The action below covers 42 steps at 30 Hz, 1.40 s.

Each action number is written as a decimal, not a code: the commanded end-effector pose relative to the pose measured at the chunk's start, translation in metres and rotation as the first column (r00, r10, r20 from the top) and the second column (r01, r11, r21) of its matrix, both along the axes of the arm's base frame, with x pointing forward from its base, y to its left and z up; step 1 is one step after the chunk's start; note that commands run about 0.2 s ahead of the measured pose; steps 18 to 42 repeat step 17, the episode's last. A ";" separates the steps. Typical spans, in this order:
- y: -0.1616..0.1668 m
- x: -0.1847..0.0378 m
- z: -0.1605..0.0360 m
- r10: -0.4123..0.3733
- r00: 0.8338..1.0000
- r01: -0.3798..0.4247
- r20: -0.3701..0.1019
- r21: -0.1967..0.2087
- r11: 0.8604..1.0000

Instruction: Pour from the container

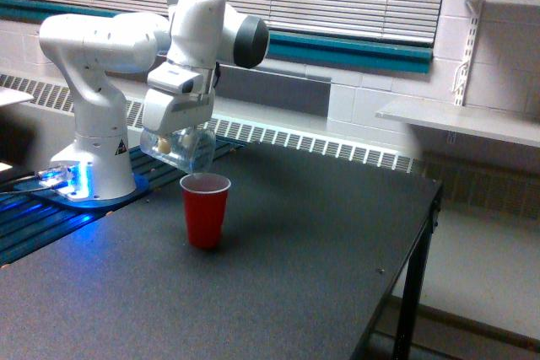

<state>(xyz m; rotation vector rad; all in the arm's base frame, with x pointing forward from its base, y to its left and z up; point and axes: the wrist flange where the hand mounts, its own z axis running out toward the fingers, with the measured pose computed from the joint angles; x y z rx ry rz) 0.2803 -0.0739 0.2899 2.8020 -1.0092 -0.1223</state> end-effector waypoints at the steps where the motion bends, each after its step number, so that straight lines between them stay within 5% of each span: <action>1: 0.003 0.002 0.005 -0.002 1.000 0.002 0.026 0.008 1.000; 42: 0.006 0.000 0.012 0.014 1.000 -0.014 0.023 0.010 1.000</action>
